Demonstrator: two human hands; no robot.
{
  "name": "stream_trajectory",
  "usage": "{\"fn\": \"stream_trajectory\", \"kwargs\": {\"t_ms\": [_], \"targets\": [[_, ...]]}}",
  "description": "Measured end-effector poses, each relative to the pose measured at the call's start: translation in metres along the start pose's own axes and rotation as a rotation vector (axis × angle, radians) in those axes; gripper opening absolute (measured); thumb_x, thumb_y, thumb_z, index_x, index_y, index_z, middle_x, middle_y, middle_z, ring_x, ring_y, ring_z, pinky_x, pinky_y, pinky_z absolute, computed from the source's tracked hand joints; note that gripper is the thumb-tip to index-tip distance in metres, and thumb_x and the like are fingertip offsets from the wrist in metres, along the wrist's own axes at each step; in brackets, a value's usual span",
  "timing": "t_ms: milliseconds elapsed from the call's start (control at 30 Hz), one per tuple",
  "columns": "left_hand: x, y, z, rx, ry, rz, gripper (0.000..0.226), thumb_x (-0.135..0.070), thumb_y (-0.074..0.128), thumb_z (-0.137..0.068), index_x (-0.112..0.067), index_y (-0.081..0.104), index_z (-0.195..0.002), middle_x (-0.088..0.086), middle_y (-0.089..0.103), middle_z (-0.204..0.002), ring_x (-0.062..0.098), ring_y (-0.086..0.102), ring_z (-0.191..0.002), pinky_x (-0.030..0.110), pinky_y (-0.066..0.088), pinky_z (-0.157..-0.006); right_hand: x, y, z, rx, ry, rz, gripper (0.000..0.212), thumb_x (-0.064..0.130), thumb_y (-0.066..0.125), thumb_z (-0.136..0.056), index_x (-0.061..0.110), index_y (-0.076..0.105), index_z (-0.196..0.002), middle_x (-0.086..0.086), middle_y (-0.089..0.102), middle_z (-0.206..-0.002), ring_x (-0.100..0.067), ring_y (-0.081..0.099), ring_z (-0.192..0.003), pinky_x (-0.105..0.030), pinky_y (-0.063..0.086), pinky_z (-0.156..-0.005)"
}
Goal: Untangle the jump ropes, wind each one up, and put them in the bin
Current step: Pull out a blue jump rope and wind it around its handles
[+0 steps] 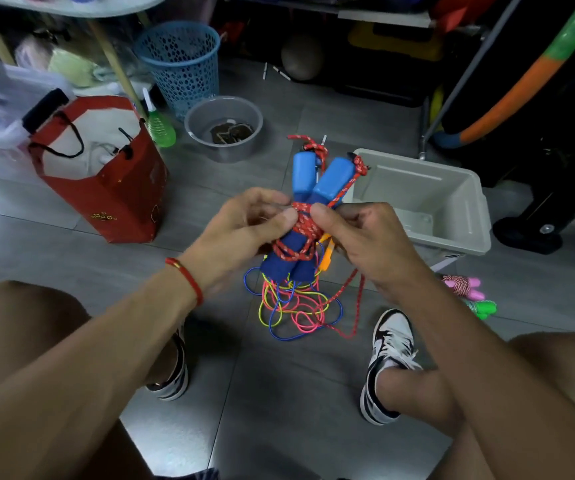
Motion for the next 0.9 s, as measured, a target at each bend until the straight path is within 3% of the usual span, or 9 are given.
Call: {"fn": "stream_trajectory", "kwargs": {"t_ms": [100,200,333,433,500,567,667,800,900], "targets": [[0.004,0.006,0.008,0.273,-0.188,0.268,0.058,-0.025,0.068,-0.084,-0.002,0.055,-0.135,0.020,0.062,-0.130,0.032,0.062,-0.117,0.045,0.051,-0.102,0.001,0.002,0.004,0.186,0.003,-0.191,0.047,0.017,0.060,-0.100,0.022,0.068,-0.054,0.015,0.052,-0.048,0.004,0.042,-0.045,-0.010,0.034,-0.049],[0.005,0.014,0.015,0.345,-0.198,0.437,0.047,-0.020,0.064,-0.085,-0.002,0.058,-0.128,0.018,0.064,-0.120,0.032,0.066,-0.106,0.044,0.054,-0.096,-0.002,0.005,0.004,0.214,-0.021,-0.143,0.040,0.037,0.063,-0.097,0.014,0.072,-0.067,-0.006,0.054,-0.057,-0.004,0.048,-0.060,-0.025,0.047,-0.055],[0.003,0.001,0.006,0.175,-0.116,0.195,0.050,-0.010,0.069,-0.083,0.003,0.056,-0.130,0.021,0.067,-0.116,0.029,0.068,-0.101,0.039,0.057,-0.088,-0.012,0.004,-0.003,0.132,0.028,0.137,0.032,0.039,0.070,-0.092,0.013,0.070,-0.072,0.007,0.060,-0.059,-0.004,0.050,-0.057,-0.024,0.044,-0.060],[0.000,-0.009,0.003,0.041,-0.100,0.106,0.046,-0.001,0.072,-0.082,0.004,0.059,-0.126,0.013,0.072,-0.101,0.020,0.071,-0.085,0.032,0.059,-0.076,-0.020,0.003,-0.007,0.138,0.056,0.357,0.021,0.038,0.072,-0.091,0.019,0.076,-0.086,0.006,0.072,-0.073,-0.003,0.060,-0.066,-0.029,0.049,-0.069],[-0.002,-0.015,0.002,-0.027,-0.095,0.084,0.038,-0.001,0.066,-0.085,0.005,0.061,-0.122,0.009,0.072,-0.091,0.015,0.070,-0.075,0.030,0.059,-0.071,-0.016,0.002,-0.006,0.120,0.055,0.481,0.023,0.037,0.063,-0.096,0.022,0.076,-0.084,0.005,0.064,-0.060,-0.001,0.052,-0.053,-0.027,0.044,-0.061],[-0.001,-0.019,0.000,-0.063,-0.084,0.028,0.032,0.002,0.064,-0.088,0.005,0.063,-0.120,0.008,0.071,-0.088,0.015,0.069,-0.073,0.032,0.060,-0.070,-0.009,0.003,-0.003,0.090,0.037,0.505,0.032,0.037,0.055,-0.100,0.023,0.075,-0.079,0.001,0.055,-0.052,-0.010,0.048,-0.048,-0.031,0.042,-0.058],[0.003,-0.017,-0.002,-0.123,-0.045,-0.114,0.030,0.003,0.068,-0.088,0.001,0.065,-0.117,0.008,0.072,-0.092,0.016,0.069,-0.079,0.039,0.060,-0.077,-0.003,0.010,0.001,0.034,0.024,0.459,0.034,0.034,0.055,-0.100,0.018,0.076,-0.077,-0.017,0.060,-0.062,-0.031,0.059,-0.062,-0.035,0.045,-0.060],[0.002,-0.009,-0.005,-0.160,0.039,-0.360,0.029,-0.018,0.078,-0.078,-0.014,0.070,-0.105,0.015,0.074,-0.093,0.021,0.068,-0.082,0.052,0.059,-0.083,-0.004,0.011,0.002,-0.089,0.114,0.328,0.036,0.033,0.058,-0.099,0.008,0.076,-0.080,-0.026,0.065,-0.076,-0.032,0.064,-0.069,-0.031,0.047,-0.058],[0.002,0.001,-0.004,-0.271,0.109,-0.674,0.020,-0.028,0.081,-0.078,-0.027,0.066,-0.091,-0.006,0.070,-0.075,0.004,0.064,-0.068,0.022,0.052,-0.068,0.000,0.015,0.004,-0.124,0.116,0.381,0.043,0.032,0.058,-0.097,-0.001,0.068,-0.072,-0.019,0.054,-0.058,-0.020,0.046,-0.051,-0.033,0.036,-0.054]]}}
Point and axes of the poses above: each hand's wrist, its own z-axis away from the middle knuckle, its own y-axis out of the palm, x = y × z, the point moved 3 cm from there along -z, towards the middle knuckle
